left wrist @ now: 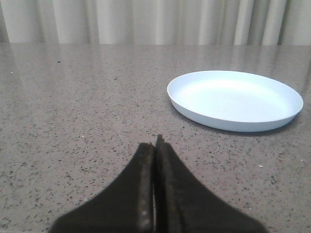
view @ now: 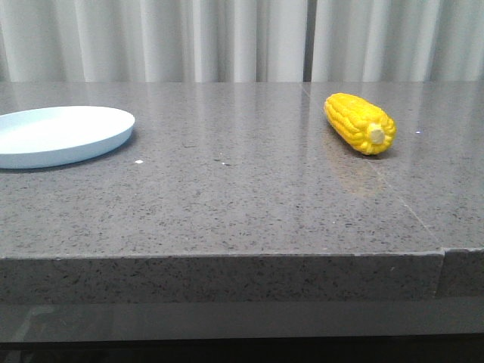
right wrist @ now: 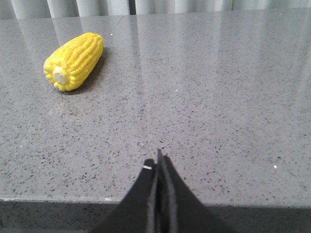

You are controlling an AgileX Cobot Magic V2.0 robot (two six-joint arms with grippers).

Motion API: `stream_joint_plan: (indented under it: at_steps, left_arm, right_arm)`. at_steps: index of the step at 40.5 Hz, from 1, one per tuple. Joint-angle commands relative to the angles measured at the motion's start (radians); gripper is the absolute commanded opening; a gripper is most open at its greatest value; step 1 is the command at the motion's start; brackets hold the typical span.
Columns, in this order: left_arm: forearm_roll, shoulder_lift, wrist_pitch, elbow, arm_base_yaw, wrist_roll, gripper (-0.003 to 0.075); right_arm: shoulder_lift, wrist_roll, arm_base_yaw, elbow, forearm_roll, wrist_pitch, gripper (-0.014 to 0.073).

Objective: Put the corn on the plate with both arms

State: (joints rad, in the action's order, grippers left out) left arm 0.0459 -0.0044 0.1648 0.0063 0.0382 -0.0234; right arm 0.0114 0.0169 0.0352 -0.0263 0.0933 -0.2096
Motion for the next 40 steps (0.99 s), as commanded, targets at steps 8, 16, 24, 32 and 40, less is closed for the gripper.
stream_joint_plan:
  at_steps: [8, 16, 24, 32, 40]
  left_arm:
    - [0.012, -0.020, -0.088, 0.002, 0.003, 0.000, -0.0020]
    - [0.012, -0.020, -0.088, 0.002, 0.003, 0.000, -0.0020]
    - [0.010, -0.020, -0.096, 0.002, 0.003, 0.000, -0.0020]
    - [0.010, -0.020, -0.096, 0.002, 0.003, 0.000, -0.0020]
    - [-0.080, -0.020, -0.140, 0.002, 0.005, 0.000, -0.0020]
  right_arm:
    - [0.011, -0.006, -0.006, 0.016, 0.001, 0.082, -0.0122]
    - [0.011, -0.006, -0.006, 0.016, 0.001, 0.082, -0.0122]
    - [0.011, -0.006, -0.006, 0.016, 0.001, 0.082, -0.0122]
    - [0.011, -0.006, -0.006, 0.016, 0.001, 0.082, -0.0122]
    - [0.011, -0.006, -0.006, 0.016, 0.001, 0.104, -0.0122]
